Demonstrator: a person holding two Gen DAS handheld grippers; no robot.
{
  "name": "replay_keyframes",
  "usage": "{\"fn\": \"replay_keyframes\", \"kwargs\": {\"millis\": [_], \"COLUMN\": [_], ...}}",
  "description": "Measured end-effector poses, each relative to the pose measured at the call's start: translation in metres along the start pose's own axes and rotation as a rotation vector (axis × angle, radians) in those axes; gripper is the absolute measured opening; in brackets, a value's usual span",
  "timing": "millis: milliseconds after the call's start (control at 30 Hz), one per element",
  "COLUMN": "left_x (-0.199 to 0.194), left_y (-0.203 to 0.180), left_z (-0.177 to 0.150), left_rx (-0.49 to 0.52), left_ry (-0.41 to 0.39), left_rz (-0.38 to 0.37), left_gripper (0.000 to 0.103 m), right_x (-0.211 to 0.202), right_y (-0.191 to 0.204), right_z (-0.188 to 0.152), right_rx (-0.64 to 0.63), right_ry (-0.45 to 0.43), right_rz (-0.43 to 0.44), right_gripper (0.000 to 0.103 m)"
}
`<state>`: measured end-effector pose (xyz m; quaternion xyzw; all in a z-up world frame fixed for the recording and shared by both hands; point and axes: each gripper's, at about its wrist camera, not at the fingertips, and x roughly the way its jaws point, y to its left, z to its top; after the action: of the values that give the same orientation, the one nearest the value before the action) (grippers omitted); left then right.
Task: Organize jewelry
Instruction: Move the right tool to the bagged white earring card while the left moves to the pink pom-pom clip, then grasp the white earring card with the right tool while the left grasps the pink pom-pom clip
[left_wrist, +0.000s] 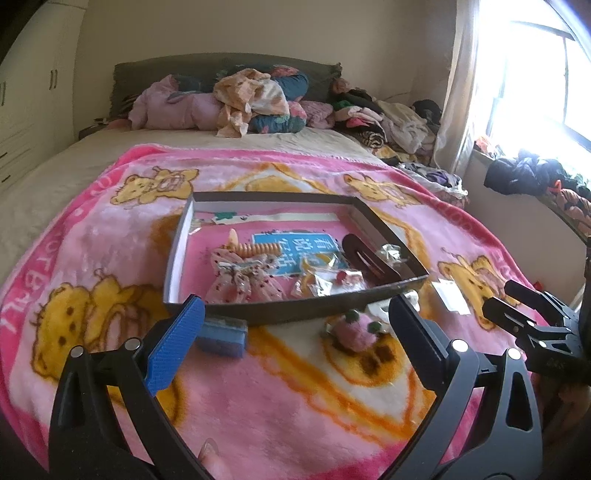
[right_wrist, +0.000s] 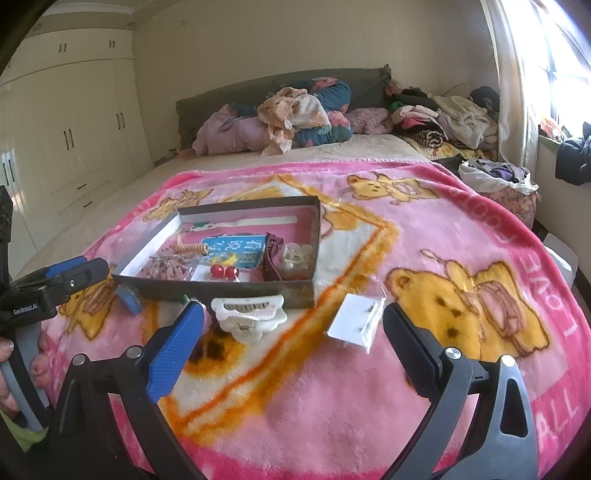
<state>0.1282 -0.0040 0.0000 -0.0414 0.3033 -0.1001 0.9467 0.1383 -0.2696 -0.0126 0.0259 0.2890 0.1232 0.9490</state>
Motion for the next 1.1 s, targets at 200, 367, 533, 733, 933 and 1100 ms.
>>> {"fn": "replay_keyframes", "kwargs": {"millis": [200, 367, 533, 733, 933, 1100], "left_x": [0.009, 0.02, 0.033, 0.049, 0.064, 0.074], "left_y": [-0.013, -0.024, -0.032, -0.04, -0.045, -0.047], "left_z": [-0.01, -0.017, -0.024, -0.03, -0.033, -0.036], "left_rx": [0.028, 0.059, 0.075, 0.084, 0.087, 0.089], "left_ry": [0.029, 0.054, 0.08, 0.106, 0.126, 0.141], "left_rz": [-0.012, -0.021, -0.025, -0.031, -0.037, -0.041], "left_gripper": [0.091, 0.091, 0.091, 0.091, 0.091, 0.091], "right_x": [-0.001, 0.002, 0.007, 0.02, 0.041, 0.058], "right_y": [-0.009, -0.02, -0.031, -0.042, -0.048, -0.055], "right_z": [-0.007, -0.011, -0.014, -0.017, -0.015, -0.011], "right_rx": [0.009, 0.02, 0.049, 0.078, 0.088, 0.113], "right_ry": [0.006, 0.012, 0.023, 0.053, 0.091, 0.118], "right_rz": [-0.019, -0.041, -0.057, -0.075, -0.103, -0.107], "right_gripper": [0.095, 0.095, 0.095, 0.095, 0.095, 0.095]}}
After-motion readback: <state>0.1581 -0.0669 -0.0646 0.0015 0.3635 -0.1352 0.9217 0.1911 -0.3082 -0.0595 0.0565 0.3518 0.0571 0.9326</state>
